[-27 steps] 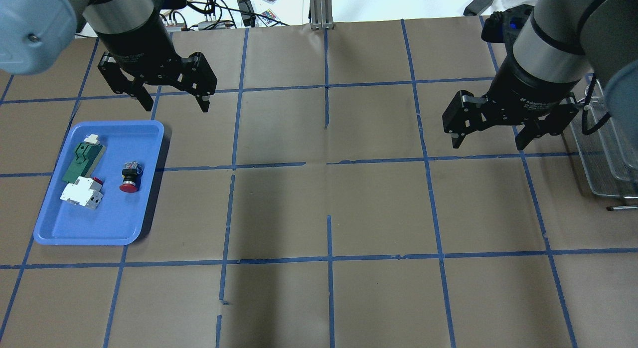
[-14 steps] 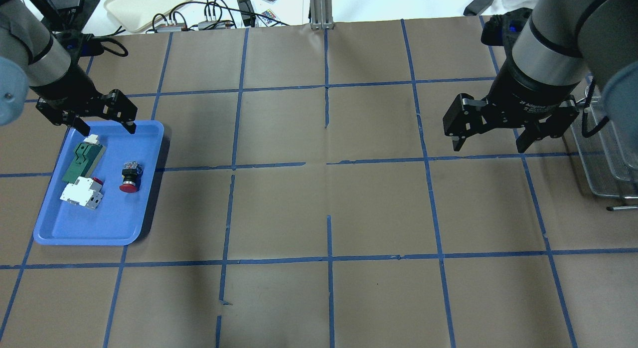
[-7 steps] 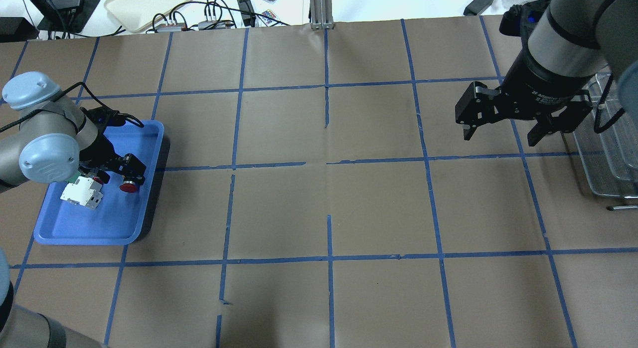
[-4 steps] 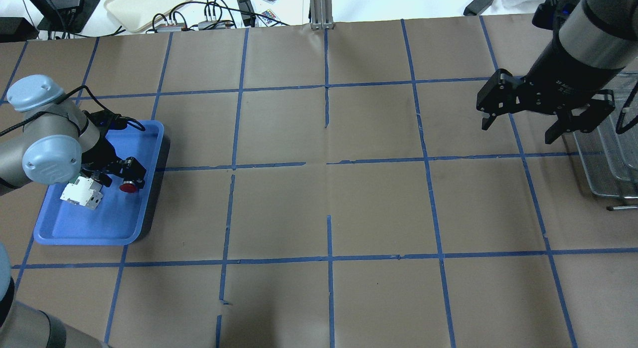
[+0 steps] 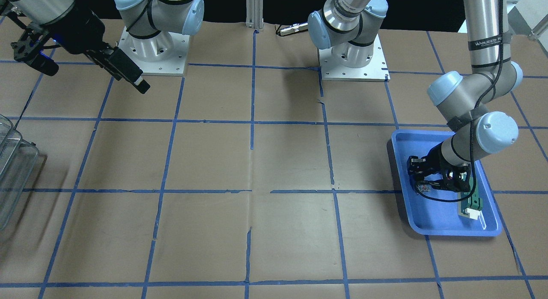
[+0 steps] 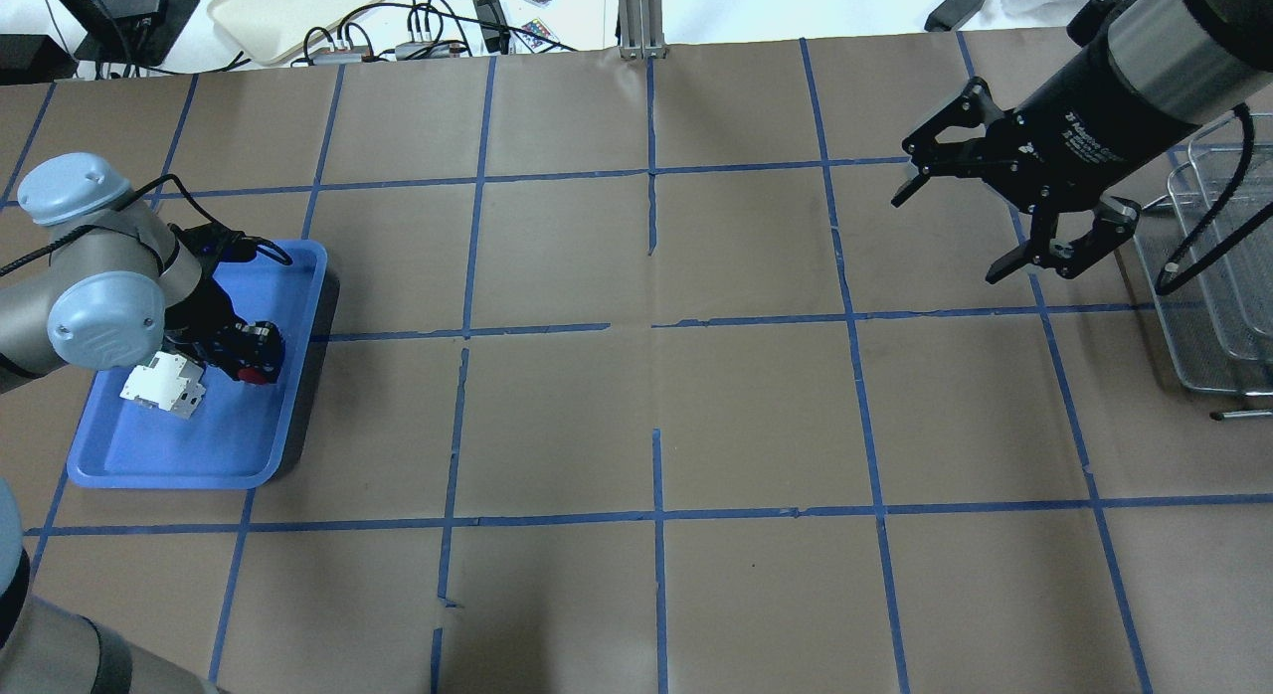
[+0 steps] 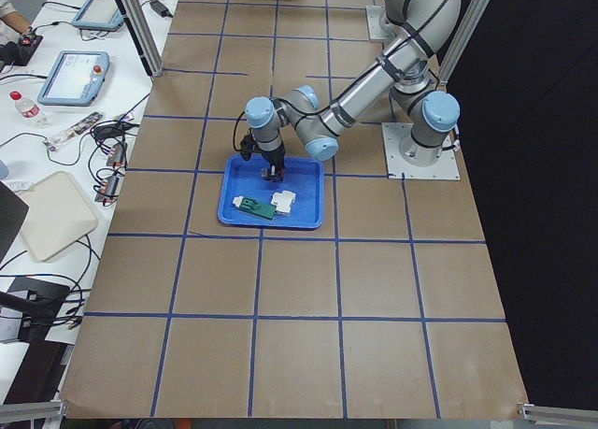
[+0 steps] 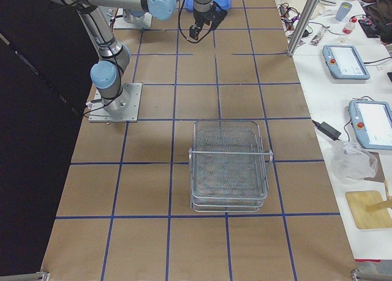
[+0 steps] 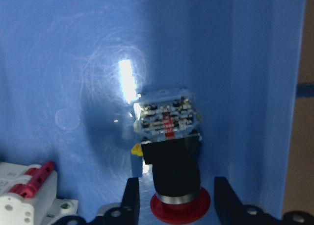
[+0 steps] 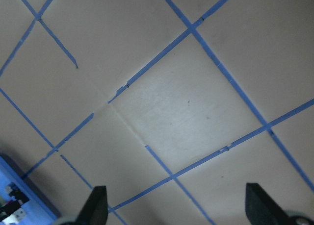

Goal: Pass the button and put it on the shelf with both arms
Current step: 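Lift the button and carry it toward the right gripper with the left arm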

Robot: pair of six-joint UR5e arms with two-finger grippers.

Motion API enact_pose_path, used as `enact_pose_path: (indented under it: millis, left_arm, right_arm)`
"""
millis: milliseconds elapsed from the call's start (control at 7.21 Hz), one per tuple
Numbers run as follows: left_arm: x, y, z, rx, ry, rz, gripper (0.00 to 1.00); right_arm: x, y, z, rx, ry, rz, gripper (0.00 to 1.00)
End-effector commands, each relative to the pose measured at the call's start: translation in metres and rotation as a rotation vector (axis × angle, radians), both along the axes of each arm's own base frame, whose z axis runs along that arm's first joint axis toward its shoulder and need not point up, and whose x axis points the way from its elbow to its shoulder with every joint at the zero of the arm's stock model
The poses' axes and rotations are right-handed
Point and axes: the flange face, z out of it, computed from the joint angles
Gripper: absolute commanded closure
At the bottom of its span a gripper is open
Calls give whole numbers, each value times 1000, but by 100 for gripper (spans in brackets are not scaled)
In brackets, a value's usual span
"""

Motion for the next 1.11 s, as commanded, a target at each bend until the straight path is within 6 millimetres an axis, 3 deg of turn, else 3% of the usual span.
enact_pose_path:
  millis: [0,277,693,971]
  left_arm:
    - [1,-3,10,-20,-11,-3,71]
    - [-5,-5,34,-44,-7,-195,84]
    - [-18,-2,72,-95,29,-748,84]
    - [-86,-14,79,-162,105,-976,85]
  right_arm:
    - [11,-18,-14,112,-170,-203,0]
    - [11,-20,-19,160,-190,-249,0]
    - [12,-31,-23,196,-251,-321,0]
    - [7,-37,-23,209,-259,-358,0]
